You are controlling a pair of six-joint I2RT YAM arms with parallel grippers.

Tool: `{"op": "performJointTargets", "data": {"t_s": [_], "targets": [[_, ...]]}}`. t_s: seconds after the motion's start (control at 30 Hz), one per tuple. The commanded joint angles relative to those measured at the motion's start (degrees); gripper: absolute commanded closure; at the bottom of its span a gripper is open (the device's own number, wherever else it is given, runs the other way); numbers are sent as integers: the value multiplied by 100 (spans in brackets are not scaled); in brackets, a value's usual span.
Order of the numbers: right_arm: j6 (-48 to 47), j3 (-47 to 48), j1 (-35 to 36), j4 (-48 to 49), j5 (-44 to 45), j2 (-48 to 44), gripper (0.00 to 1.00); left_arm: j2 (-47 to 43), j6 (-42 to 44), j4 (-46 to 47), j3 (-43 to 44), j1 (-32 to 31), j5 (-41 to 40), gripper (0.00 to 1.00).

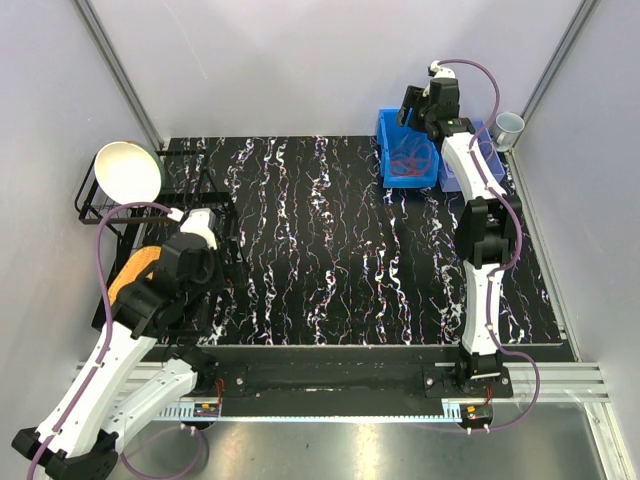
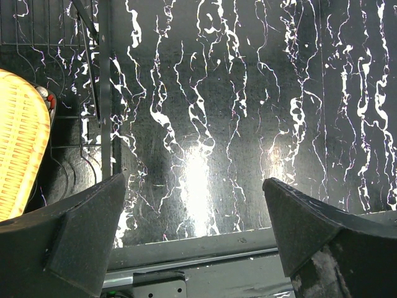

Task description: Untangle the cables

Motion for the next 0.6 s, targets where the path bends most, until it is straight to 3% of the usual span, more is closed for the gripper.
{"op": "performJointTargets", "data": {"t_s": [0.0,0.37,0.57], "targets": [[76,190,-8,13,29,-267,25,15,-30,257,-13,17,-147,4],[260,-126,-8,-58,-173,-776,25,15,-39,256,-4,17,-200,4],[348,-1055,-8,-58,-296,-1391,25,7,-48,265,-21,26,-218,4]]}}
